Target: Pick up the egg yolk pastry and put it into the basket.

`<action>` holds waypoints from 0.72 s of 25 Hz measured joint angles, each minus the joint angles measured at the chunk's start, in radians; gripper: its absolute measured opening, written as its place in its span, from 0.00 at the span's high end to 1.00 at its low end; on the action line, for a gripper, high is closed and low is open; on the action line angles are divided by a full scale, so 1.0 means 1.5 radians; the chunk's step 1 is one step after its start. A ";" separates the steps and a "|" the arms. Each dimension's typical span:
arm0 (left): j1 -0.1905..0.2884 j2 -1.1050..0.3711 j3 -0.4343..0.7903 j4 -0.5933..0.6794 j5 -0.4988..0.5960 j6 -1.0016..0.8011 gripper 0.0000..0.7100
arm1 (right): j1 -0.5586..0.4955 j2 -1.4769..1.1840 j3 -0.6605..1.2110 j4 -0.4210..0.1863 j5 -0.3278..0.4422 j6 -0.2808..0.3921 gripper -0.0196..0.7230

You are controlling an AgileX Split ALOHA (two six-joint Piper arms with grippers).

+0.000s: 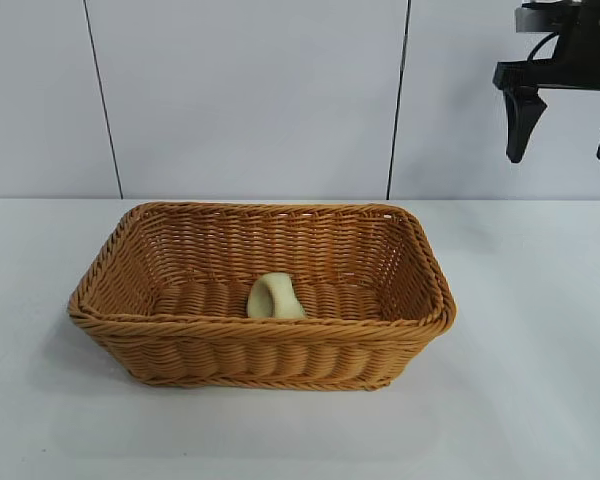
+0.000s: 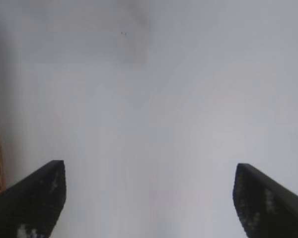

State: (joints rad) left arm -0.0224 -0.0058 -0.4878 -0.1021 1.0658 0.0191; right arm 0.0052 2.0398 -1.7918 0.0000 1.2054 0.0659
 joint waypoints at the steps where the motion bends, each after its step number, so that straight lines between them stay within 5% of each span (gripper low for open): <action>1: 0.000 0.000 0.000 0.000 0.000 0.000 0.07 | 0.000 -0.023 0.031 0.000 0.000 -0.003 0.12; 12: 0.000 0.000 0.000 0.000 0.000 0.000 0.07 | 0.003 -0.378 0.466 0.006 -0.001 -0.022 0.12; 18: 0.000 0.000 0.000 0.000 0.000 0.000 0.07 | 0.003 -0.612 0.708 0.007 -0.058 -0.022 0.12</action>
State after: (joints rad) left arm -0.0224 -0.0058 -0.4878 -0.1021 1.0658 0.0191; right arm 0.0092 1.1222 -0.7295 0.0106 1.1187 0.0330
